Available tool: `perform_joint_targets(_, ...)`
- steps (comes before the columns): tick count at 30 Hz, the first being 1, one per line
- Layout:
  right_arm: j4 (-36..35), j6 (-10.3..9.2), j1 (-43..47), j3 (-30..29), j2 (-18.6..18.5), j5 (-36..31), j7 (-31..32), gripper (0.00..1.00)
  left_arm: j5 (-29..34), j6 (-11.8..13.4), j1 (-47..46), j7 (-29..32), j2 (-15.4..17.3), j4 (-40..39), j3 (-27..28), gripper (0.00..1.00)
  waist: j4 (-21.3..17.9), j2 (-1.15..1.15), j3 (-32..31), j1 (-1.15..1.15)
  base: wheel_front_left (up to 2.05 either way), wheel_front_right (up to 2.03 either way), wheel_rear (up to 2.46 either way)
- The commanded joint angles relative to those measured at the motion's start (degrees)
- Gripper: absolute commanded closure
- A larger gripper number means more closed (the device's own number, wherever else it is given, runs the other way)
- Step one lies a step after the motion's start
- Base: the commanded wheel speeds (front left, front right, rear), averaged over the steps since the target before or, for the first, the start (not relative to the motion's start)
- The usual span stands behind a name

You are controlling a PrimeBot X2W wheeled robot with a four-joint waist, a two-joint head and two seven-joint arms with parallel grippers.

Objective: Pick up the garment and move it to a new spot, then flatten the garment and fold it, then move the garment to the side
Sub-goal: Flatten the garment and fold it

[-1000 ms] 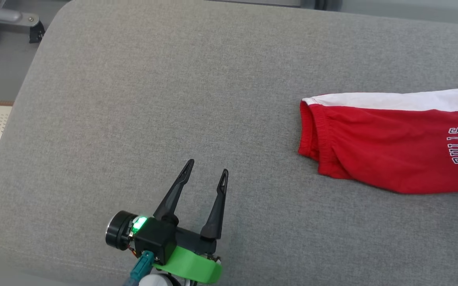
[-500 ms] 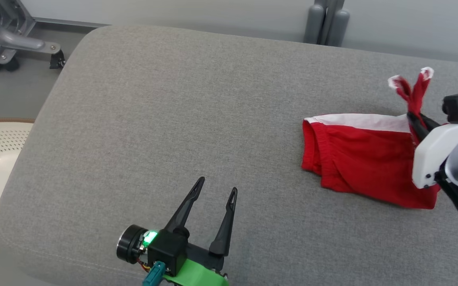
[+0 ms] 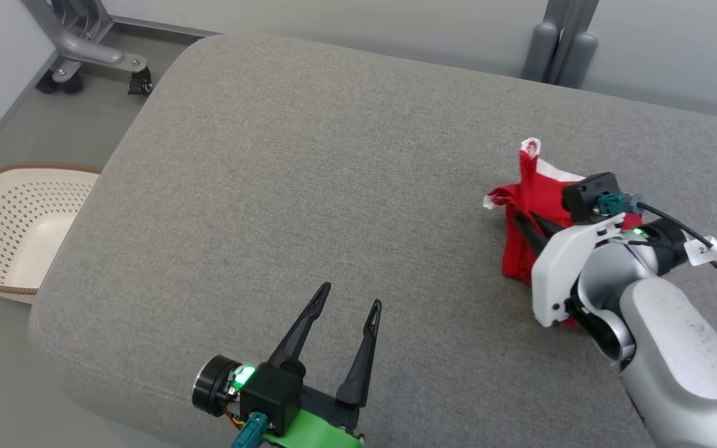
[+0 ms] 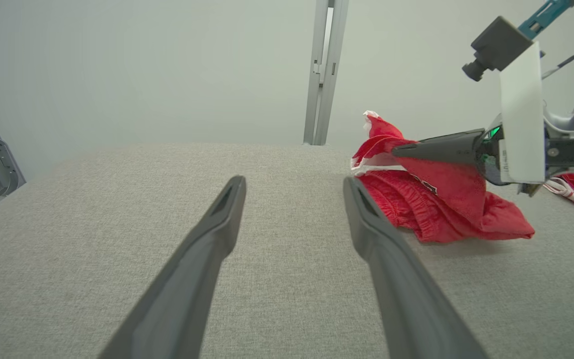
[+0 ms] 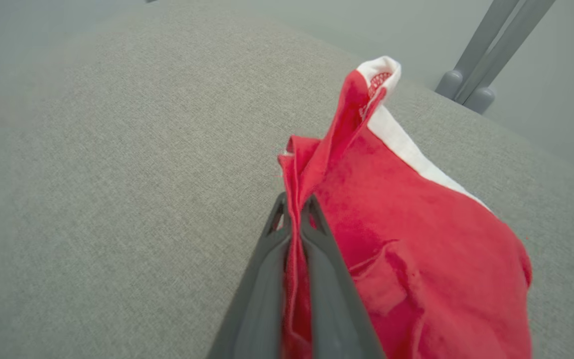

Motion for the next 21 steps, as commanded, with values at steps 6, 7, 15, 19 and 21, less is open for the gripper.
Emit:
perform_joint_targets(6,-1.23,-0.07,-1.63,0.43,0.71,2.74,-6.00,0.00,-0.58,0.64,-0.28,0.01,0.09,-0.01,0.35,0.00,-1.71,0.00,-0.94,0.00,0.00,0.00,0.00)
perform_joint_targets(7,-1.55,-0.07,-1.48,0.04,0.24,2.76,-6.74,0.00,-0.52,0.77,-0.06,0.00,0.09,-0.03,0.47,0.00,-2.23,0.00,-1.29,0.00,0.00,0.00,0.00)
perform_joint_targets(15,-3.95,-0.07,3.38,-7.23,-3.76,6.52,-12.93,0.00,0.20,1.35,1.89,0.00,0.09,-0.36,1.81,0.00,-7.07,0.00,-3.41,0.00,0.00,0.00,0.00)
perform_joint_targets(19,-3.77,-0.03,7.27,-9.97,-5.56,7.52,-16.53,0.00,0.35,1.64,2.56,0.01,0.09,-0.70,3.01,0.00,-9.14,0.00,-3.83,0.00,0.00,0.00,0.00)
perform_joint_targets(21,-3.17,-0.03,9.19,-10.24,-5.36,8.22,-18.03,0.00,0.45,1.69,3.15,0.01,0.10,-0.76,3.71,0.00,-10.08,0.00,-4.15,0.00,0.00,0.00,0.00)
